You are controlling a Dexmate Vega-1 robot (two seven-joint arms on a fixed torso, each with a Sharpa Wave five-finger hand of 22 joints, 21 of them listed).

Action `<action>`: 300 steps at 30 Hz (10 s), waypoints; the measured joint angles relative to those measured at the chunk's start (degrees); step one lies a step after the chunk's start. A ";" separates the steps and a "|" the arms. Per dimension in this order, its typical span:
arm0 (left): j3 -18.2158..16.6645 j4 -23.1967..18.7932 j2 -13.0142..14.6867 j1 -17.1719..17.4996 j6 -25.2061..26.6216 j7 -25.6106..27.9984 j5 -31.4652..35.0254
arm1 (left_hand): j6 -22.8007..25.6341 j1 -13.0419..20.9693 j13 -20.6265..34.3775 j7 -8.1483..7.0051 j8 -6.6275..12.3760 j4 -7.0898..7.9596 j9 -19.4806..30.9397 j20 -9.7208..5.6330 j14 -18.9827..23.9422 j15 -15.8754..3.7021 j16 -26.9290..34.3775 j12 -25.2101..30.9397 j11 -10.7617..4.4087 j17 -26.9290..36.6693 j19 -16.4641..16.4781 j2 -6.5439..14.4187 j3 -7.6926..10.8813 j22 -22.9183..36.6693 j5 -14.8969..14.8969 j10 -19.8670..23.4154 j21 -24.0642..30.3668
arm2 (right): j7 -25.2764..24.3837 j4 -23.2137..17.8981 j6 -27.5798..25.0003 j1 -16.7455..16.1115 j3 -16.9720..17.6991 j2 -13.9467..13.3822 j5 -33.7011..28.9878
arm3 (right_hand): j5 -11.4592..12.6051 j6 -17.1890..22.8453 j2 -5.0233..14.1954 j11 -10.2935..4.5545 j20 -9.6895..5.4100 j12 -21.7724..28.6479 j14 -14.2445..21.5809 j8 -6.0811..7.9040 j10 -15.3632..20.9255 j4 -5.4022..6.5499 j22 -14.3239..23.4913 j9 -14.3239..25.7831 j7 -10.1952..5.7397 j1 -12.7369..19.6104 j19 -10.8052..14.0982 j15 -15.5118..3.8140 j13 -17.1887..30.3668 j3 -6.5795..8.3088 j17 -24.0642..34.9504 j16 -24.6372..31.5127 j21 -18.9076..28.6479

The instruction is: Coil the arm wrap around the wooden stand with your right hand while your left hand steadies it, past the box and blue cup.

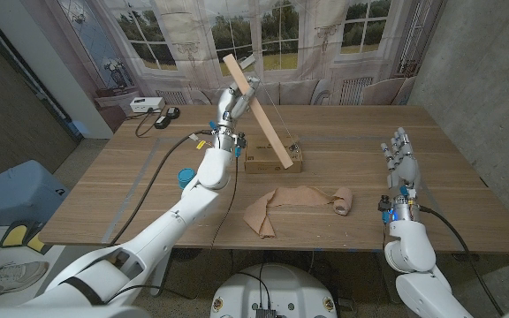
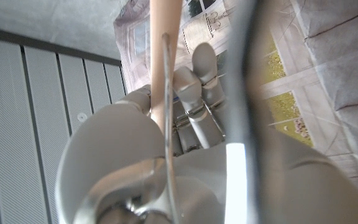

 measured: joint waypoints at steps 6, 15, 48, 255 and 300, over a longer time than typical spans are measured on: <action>-2.20 1.95 -3.07 1.18 -2.03 -4.63 -7.15 | -0.50 -0.62 0.00 0.10 0.22 0.16 0.25 0.00 0.00 0.00 0.28 0.48 -0.09 0.00 0.00 -0.01 0.18 -0.26 0.46 -0.09 0.39 | -2.05 -1.24 -0.94 -0.99 0.75 -0.01 -2.12 | 0.00 2.94 0.07 1.02 -0.22 0.37 2.64 0.90 3.34 -1.93 0.00 0.00 1.56 3.18 1.93 1.11 0.00 1.28 0.00 0.38 0.10; -5.83 4.52 -7.71 2.98 -3.71 -12.03 -16.54 | -0.80 -0.91 0.00 -0.21 0.49 0.54 0.35 0.02 0.00 0.00 0.68 1.31 -0.38 0.00 -0.44 -0.02 1.02 -0.53 0.45 -0.39 0.60 | -8.52 -5.46 -5.54 -3.89 2.66 0.35 -9.19 | 0.00 8.30 1.63 1.14 -1.12 0.67 6.27 2.02 6.81 -5.08 0.05 0.10 2.89 9.87 4.61 1.11 0.30 3.96 0.01 0.91 0.44; -17.06 8.23 -20.46 6.80 -2.93 -26.45 -31.65 | -2.35 -3.17 0.00 -0.31 1.56 0.57 1.48 -0.01 -0.44 0.00 1.78 3.93 -0.61 -0.06 -1.24 0.41 2.46 -1.32 0.43 -2.10 1.59 | -18.64 -33.91 -49.93 -20.35 10.06 -6.65 -23.71 | 2.07 4.69 1.60 1.10 -0.38 -0.67 4.27 -0.04 4.59 -6.14 0.29 0.55 2.51 23.94 3.63 2.26 0.57 8.10 0.15 -0.44 -0.04; -26.02 53.01 -33.34 -16.38 -32.28 -23.75 -11.57 | -4.48 -8.99 -0.01 -0.41 5.16 4.11 -0.57 0.92 -1.47 -0.20 4.01 13.52 -0.69 -0.13 -2.96 0.35 11.37 -5.57 -1.77 -5.56 6.38 | -7.00 -42.14 -71.82 -4.31 -11.78 5.73 -121.54 | 2.40 33.19 -15.45 9.68 -7.83 38.46 57.25 8.93 25.92 -2.99 7.06 6.69 12.06 48.46 27.66 -9.10 15.26 -8.11 59.24 52.33 37.13; -24.46 54.23 -36.07 -18.73 -19.86 -14.58 1.62 | -7.29 -9.35 -0.01 1.56 6.84 4.03 1.42 0.92 -2.19 -0.10 4.06 14.90 0.06 -0.15 -3.38 0.45 12.87 -6.09 -1.76 -6.32 6.82 | 8.60 -40.17 -62.63 16.95 -12.30 8.13 -126.47 | 2.94 34.10 -15.66 10.14 -7.86 38.46 58.27 8.32 26.74 -2.97 5.57 8.03 12.97 48.67 26.43 -9.30 21.11 -9.05 59.22 51.04 40.47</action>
